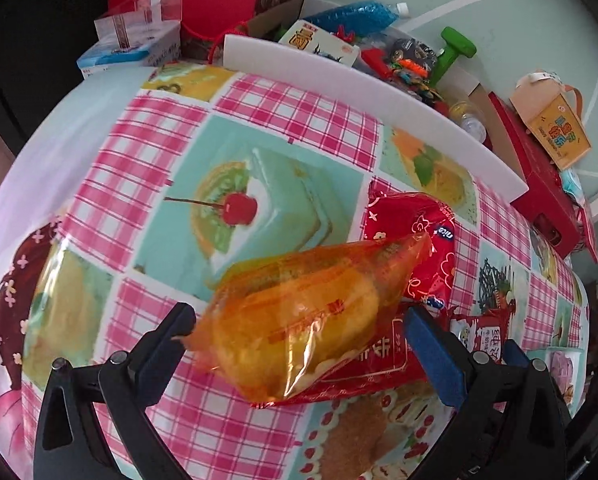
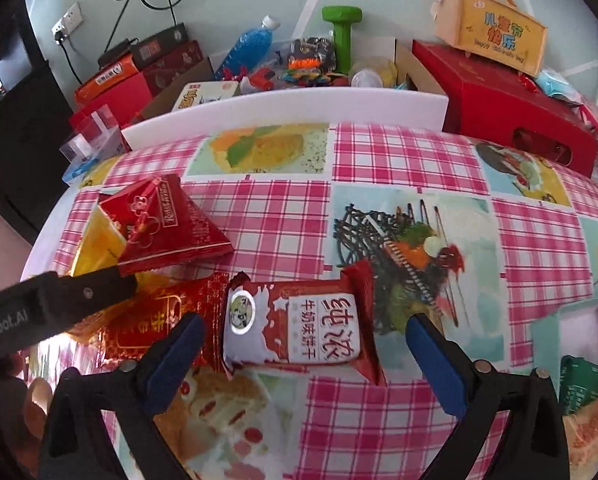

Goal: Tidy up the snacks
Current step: 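Grasp the yellow bread roll with the left tool while the right tool grasps the milk biscuit packet, then carry the yellow bread roll and milk biscuit packet over the teal tray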

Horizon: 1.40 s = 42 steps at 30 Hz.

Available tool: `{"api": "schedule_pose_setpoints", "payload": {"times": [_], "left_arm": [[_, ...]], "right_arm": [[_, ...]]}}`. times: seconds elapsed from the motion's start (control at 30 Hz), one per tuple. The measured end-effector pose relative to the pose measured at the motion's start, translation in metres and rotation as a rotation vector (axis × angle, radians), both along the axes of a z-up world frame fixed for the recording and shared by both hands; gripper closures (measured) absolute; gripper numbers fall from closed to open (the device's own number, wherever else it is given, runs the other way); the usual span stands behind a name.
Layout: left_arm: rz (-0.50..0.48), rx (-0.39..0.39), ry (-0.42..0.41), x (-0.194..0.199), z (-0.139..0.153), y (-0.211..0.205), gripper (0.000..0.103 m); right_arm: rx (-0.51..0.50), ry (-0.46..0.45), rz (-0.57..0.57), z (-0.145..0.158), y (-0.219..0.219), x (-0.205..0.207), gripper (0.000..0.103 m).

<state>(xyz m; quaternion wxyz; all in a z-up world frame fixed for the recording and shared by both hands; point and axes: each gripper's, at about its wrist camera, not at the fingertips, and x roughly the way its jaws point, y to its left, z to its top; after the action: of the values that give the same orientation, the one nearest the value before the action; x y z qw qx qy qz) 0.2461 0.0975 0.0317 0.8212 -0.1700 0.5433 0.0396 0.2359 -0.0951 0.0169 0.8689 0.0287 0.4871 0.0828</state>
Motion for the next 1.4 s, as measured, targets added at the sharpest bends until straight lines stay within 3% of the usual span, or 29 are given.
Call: {"api": "schedule_pose_setpoints", "payload": {"times": [0.07,0.3,0.73,1.4], "left_arm": [[0.006,0.002,0.000,0.002,-0.001,-0.001,0.002],[0.017,0.002,-0.021,-0.004,0.002,-0.001,0.026],[0.067,-0.041,-0.137,-0.058,0.034,-0.018,0.029],[-0.047,-0.036,-0.219,-0.118,0.058,-0.116,0.029]], "right_arm": [[0.003,0.005,-0.003,-0.002,0.000,0.002,0.012],[0.032,0.008,0.003,-0.002,-0.001,-0.003,0.037],[0.057,0.005,-0.066,0.012,-0.029,-0.060,0.039],[0.078,-0.081,-0.202,0.058,-0.100,-0.149,0.039]]}}
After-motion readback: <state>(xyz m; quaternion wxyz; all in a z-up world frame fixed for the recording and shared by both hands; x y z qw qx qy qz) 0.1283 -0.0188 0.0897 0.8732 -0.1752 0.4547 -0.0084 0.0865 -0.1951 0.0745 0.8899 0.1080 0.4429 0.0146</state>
